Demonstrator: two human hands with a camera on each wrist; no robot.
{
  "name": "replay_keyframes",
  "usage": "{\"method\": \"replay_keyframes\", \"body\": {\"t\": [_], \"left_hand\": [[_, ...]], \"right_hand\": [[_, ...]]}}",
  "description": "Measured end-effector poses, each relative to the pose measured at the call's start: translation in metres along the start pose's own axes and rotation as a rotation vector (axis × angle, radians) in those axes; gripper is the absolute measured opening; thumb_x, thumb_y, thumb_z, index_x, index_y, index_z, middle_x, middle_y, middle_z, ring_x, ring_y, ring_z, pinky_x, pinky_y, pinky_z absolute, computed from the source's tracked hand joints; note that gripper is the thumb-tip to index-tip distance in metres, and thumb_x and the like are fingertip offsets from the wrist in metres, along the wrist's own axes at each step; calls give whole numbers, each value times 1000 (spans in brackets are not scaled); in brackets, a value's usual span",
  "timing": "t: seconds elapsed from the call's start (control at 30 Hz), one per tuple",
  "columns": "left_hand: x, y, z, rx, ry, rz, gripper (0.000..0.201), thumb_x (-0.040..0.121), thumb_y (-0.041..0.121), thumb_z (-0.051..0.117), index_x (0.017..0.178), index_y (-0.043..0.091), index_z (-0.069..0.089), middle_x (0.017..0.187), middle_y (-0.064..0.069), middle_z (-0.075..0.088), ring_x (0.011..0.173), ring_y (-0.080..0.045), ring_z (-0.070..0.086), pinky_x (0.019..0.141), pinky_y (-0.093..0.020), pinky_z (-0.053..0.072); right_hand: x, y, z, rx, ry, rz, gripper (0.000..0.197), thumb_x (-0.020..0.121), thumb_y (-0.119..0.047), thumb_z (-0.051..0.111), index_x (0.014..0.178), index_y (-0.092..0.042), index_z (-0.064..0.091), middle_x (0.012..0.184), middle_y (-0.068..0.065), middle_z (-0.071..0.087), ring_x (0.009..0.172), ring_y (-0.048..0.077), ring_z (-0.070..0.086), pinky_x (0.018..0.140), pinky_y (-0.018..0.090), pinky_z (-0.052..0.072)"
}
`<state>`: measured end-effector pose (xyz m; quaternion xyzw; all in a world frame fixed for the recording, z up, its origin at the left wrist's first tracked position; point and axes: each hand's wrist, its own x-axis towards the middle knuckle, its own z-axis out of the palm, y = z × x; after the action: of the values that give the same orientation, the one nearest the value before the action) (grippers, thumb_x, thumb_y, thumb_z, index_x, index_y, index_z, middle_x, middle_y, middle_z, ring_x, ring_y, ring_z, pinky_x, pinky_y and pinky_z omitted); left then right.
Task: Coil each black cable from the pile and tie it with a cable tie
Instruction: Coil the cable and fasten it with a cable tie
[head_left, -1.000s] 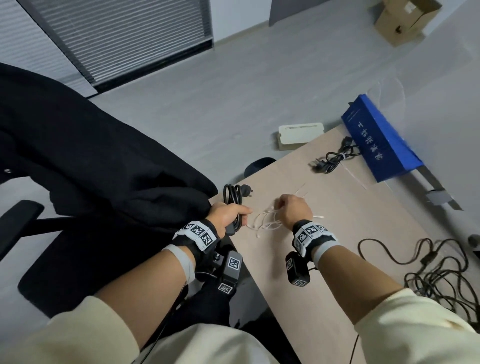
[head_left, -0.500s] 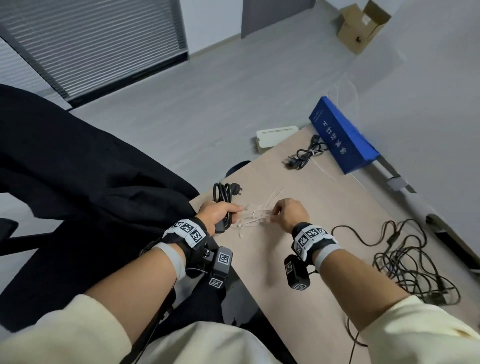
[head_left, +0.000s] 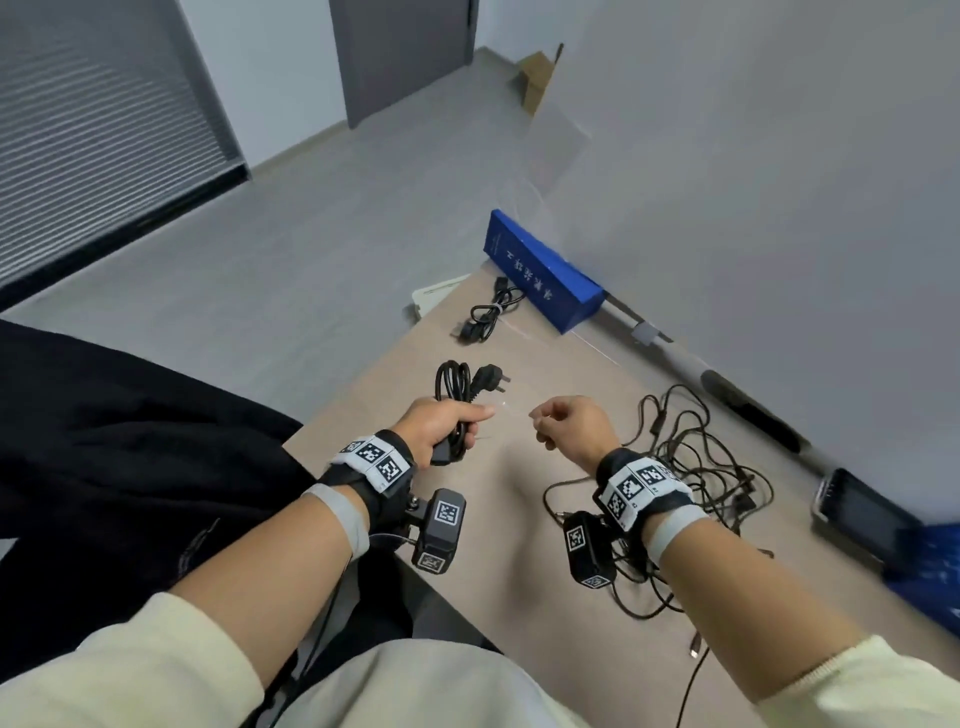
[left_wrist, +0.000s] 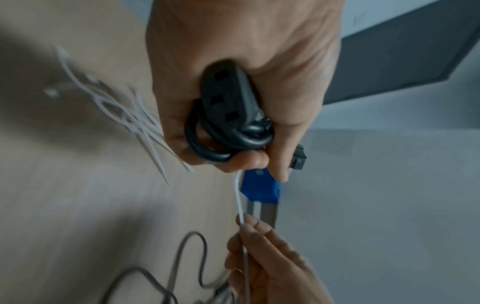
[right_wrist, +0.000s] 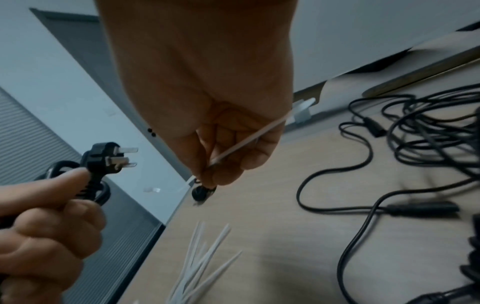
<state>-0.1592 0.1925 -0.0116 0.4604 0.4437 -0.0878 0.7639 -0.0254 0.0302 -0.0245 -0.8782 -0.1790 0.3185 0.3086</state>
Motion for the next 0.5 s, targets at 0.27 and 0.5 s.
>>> {"method": "replay_keyframes", "body": {"t": [0.27,0.5], "left_hand": [[-16,22,77,202,-382,1,15,87,18,75,75,13,67,63,0,53,50,-10,50,51,-22,43],[-28,39,103,404,-609,-14,9,87,11,71,86,6,63,65,-3,55,53,-11,52,53,-23,45]], "right_hand": [[-34,9,-47,275,116,42,15,92,-10,65,79,-12,71,62,-1,63,53,10,51,51,19,41],[-67,4,-72,448,180,-111,15,85,2,69,79,-12,73,73,5,69,64,14,54,56,21,44]]}}
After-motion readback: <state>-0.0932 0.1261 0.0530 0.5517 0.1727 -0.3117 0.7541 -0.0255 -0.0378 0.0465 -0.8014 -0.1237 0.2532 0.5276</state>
